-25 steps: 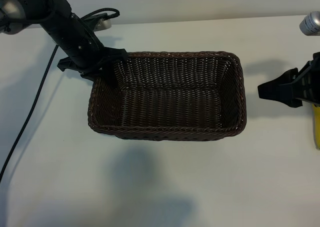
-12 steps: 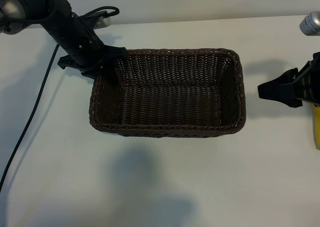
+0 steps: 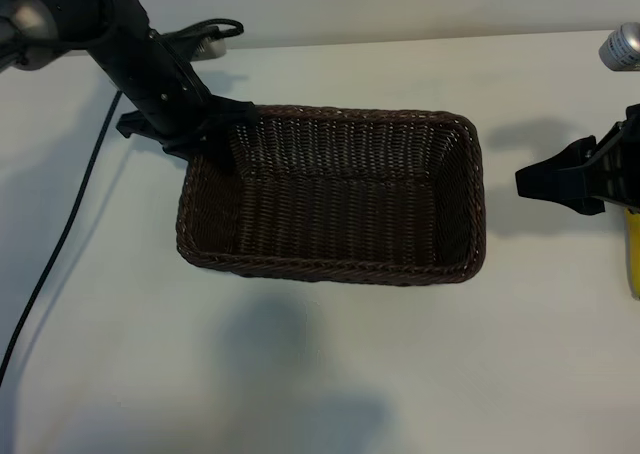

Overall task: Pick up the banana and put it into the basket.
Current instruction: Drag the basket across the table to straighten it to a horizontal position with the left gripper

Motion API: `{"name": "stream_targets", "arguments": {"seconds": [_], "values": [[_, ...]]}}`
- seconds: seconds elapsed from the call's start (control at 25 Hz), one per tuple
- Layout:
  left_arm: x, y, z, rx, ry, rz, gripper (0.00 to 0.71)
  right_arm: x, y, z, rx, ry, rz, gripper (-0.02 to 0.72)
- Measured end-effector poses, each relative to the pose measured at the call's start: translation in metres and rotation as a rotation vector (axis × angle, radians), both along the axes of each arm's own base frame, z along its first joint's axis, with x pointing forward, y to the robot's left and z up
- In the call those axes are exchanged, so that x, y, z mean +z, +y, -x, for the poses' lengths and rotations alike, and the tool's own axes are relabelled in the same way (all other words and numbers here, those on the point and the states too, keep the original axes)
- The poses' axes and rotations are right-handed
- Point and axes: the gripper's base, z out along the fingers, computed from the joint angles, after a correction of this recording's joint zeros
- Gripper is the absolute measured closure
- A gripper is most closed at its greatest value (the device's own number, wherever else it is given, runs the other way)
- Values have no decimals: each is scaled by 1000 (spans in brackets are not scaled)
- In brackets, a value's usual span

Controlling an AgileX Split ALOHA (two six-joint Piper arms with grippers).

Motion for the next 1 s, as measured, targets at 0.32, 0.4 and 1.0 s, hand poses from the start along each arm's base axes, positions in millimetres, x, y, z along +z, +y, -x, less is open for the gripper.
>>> {"name": "stream_targets", "arguments": {"seconds": [0.32,0.4,1.0], "values": [[-3,-4,0,-6,5,2,532,0,0,0,0,0,0,178],[-3,-4,0,-8,6,-1,528,0,0,0,0,0,0,178],[47,6,17,-25,-5,-68,136,0,0,0,0,0,0,178]]}}
